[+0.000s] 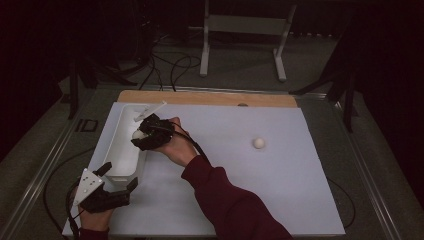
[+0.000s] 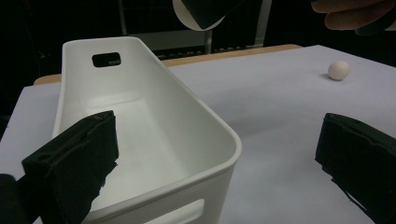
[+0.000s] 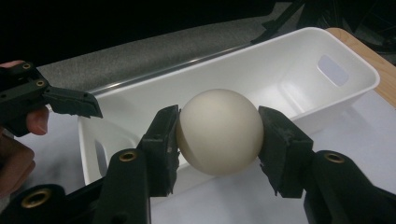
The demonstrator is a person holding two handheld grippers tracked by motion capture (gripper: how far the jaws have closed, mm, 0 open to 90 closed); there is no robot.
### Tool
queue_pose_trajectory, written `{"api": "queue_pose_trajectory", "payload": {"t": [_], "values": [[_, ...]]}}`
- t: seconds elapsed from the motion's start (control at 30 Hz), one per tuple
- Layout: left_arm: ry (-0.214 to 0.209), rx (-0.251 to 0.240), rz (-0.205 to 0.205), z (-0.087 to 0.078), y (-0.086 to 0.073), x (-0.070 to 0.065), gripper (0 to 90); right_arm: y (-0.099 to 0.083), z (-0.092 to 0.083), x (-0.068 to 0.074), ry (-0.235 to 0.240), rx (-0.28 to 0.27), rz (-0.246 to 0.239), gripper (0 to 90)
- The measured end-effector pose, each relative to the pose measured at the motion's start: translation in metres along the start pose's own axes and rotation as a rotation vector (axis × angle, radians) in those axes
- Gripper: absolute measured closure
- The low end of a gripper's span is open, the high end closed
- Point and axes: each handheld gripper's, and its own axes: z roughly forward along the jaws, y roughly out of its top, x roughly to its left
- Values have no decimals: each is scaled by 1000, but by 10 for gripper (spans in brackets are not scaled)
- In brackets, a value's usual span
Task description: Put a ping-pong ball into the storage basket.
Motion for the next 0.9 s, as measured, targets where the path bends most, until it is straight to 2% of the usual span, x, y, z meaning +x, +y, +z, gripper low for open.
{"api": "queue_pose_trajectory", "payload": {"t": [0.9], "values": [[-3,-2,-1,0,0,0,1,12,12,13,26,-2,-31,504]]}}
